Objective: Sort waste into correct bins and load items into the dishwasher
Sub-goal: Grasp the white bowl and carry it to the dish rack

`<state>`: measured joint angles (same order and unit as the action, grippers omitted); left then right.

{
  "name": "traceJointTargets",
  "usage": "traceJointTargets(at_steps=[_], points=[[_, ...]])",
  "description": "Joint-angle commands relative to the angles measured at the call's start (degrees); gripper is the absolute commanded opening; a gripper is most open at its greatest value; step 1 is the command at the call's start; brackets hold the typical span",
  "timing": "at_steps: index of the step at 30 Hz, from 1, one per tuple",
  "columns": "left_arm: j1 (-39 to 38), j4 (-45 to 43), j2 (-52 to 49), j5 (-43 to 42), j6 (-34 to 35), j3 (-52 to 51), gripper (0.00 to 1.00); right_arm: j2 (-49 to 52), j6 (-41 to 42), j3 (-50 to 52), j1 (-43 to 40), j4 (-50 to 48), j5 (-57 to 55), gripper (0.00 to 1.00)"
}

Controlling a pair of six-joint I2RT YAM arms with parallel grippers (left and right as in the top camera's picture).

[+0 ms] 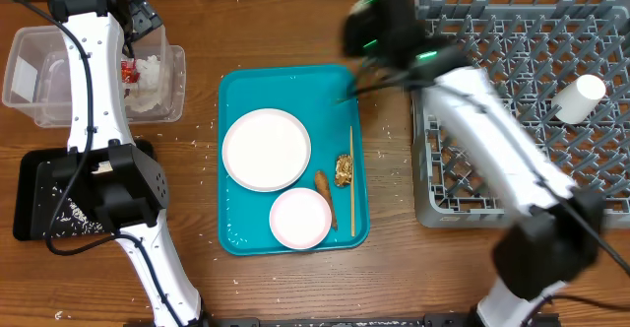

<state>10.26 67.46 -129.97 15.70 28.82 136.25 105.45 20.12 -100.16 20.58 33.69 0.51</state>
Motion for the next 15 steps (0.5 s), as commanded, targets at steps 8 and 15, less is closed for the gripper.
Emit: traceJointTargets(at_steps=[8,15], points=[[0.1,-0.2,1.0,0.8,0.6,0.8,1.00,0.8,0.9,-0.4,-29.0,-4.7,42.2,0.04],[0.1,-0.2,1.0,0.8,0.6,0.8,1.00,7.8,3.0,-0.3,-36.8,-9.4,54.3,0.04]])
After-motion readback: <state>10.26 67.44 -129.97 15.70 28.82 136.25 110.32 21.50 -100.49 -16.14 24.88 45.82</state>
